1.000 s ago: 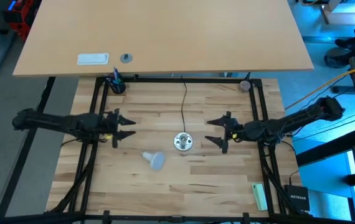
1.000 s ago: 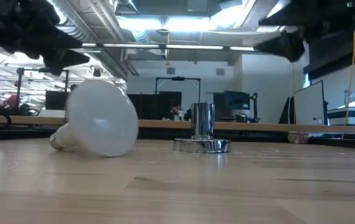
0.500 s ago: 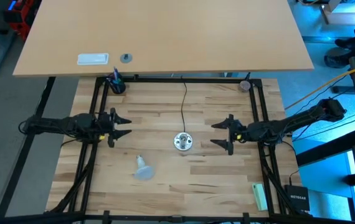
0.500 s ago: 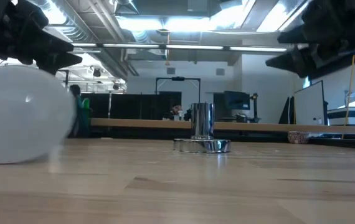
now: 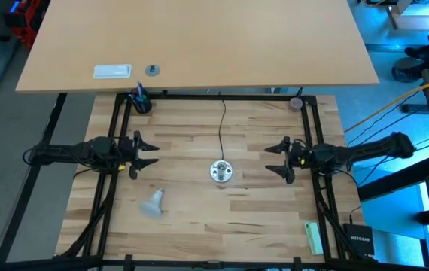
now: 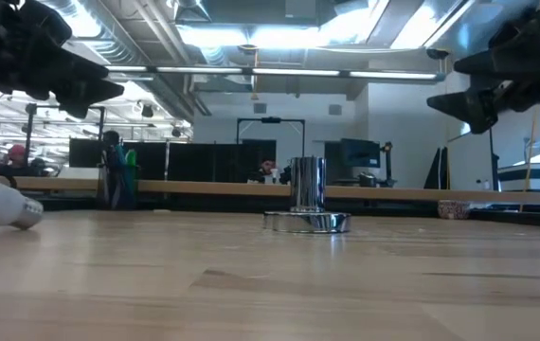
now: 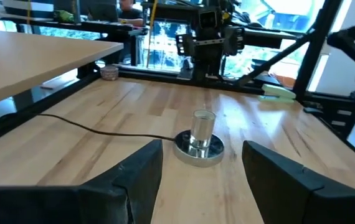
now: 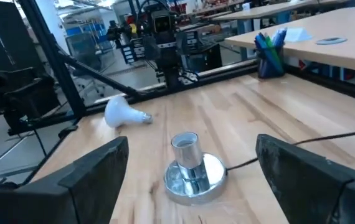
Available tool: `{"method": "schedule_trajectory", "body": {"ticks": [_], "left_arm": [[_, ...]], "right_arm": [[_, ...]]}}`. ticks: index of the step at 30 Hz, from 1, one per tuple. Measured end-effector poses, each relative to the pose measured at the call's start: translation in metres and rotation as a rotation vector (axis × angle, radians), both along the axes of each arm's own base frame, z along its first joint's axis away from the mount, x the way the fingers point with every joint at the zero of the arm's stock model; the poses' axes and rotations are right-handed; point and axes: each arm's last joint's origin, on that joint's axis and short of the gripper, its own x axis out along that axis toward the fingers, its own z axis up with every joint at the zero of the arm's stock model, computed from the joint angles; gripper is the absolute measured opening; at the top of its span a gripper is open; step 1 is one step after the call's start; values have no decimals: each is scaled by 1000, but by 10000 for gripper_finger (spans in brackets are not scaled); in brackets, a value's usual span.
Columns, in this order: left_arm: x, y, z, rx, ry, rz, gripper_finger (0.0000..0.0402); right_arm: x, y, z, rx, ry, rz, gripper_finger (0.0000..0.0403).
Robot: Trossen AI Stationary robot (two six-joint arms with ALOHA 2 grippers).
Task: Screw lightbulb
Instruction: Return to Home Position
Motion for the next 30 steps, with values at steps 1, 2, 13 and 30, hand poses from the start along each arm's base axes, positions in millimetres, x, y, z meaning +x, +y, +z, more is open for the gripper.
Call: {"method": "schedule_trajectory", "body": {"ticks": [1,2,13,30], "left_arm": [[0,1,0,0,-1,8,210],[0,2,0,-5,-4,17,210],[5,5,-4,-4,-120,49,210],[5,5,-4,-30,-120,50,210]], "right_arm": [[-2,0,0,0,2,0,353],[-4,-1,0,0,5,1,353],[-23,-4,5,29,-88,3,353],[-22,-3,3,25,-65,29,353]]}}
